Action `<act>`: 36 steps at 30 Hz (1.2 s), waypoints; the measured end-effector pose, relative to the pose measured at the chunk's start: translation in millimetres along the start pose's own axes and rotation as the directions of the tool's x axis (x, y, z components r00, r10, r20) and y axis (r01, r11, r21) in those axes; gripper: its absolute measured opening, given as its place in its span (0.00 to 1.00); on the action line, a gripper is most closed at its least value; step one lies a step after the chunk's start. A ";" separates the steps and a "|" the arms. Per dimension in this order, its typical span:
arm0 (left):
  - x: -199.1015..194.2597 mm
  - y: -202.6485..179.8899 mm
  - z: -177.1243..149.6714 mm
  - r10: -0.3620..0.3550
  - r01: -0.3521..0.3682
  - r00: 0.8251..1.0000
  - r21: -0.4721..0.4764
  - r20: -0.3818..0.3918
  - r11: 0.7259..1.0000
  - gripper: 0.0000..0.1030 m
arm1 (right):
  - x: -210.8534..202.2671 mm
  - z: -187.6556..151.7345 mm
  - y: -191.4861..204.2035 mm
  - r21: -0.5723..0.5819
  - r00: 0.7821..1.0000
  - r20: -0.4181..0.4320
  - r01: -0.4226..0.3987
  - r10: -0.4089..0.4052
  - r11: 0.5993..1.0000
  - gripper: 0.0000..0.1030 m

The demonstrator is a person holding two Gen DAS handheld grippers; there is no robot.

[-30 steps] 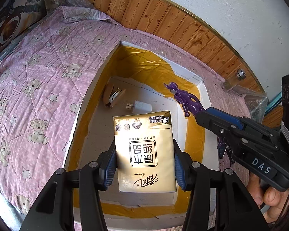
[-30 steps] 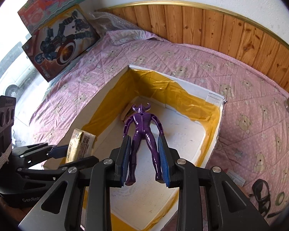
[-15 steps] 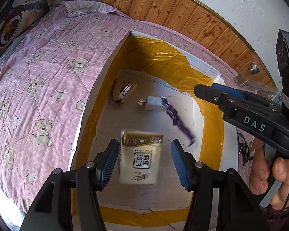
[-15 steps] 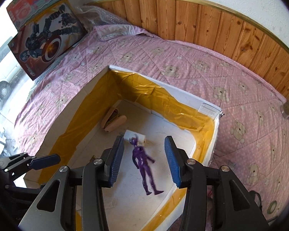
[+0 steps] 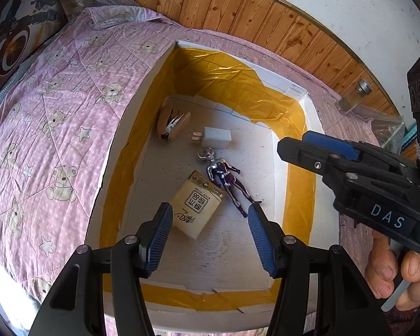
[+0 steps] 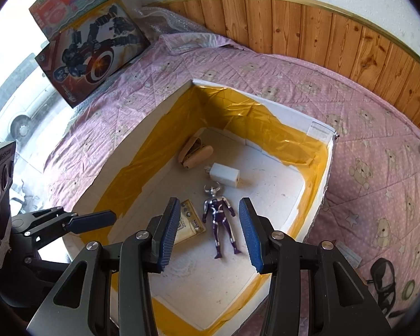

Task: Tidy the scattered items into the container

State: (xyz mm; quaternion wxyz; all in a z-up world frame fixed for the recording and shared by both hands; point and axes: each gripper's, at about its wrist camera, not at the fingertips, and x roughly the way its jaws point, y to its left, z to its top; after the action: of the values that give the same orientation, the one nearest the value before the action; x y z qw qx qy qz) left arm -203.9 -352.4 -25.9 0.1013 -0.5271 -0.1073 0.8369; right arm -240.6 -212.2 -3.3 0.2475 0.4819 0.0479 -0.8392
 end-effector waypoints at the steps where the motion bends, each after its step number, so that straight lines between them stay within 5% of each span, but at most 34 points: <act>1: -2.4 -1.8 -1.6 0.000 0.000 1.000 0.003 0.003 1.000 0.56 | -3.1 -1.6 0.7 0.001 1.000 0.004 0.001 -0.001 1.000 0.45; 36: -74.6 -51.4 -65.3 -0.014 0.007 0.997 0.102 0.070 0.995 0.56 | -87.2 -85.6 24.2 0.072 0.993 0.119 -0.010 0.001 0.997 0.46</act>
State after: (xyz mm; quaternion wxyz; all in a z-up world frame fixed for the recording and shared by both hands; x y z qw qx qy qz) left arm -110.4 -319.6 25.5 0.1285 -0.4909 -0.0710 0.8587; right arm -126.3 -173.9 27.7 0.2346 0.4397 0.0013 -0.8670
